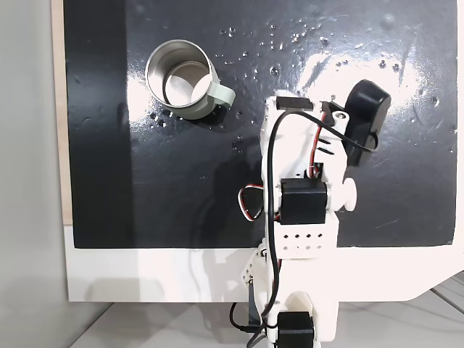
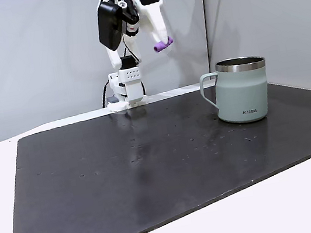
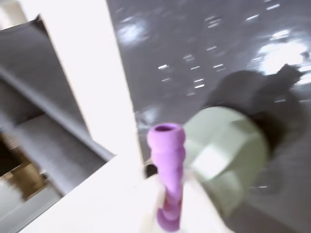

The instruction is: Grasp a pengrip and put it in the cup.

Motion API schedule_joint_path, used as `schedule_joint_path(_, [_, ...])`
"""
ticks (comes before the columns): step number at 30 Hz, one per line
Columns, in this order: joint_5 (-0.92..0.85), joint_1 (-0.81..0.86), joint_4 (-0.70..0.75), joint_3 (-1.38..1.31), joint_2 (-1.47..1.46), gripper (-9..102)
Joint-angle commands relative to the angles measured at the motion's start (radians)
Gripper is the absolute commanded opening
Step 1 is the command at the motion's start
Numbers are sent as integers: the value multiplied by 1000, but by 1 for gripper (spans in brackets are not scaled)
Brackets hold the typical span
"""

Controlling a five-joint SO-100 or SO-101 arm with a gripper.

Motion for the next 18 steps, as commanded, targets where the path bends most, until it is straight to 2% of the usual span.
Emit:
schedule_joint_path(1, [78, -58, -138, 18, 32, 0])
schedule_joint_path(9, [160, -189, -359, 98, -23, 0])
schedule_joint_path(18, [92, -348, -584, 101, -81, 0])
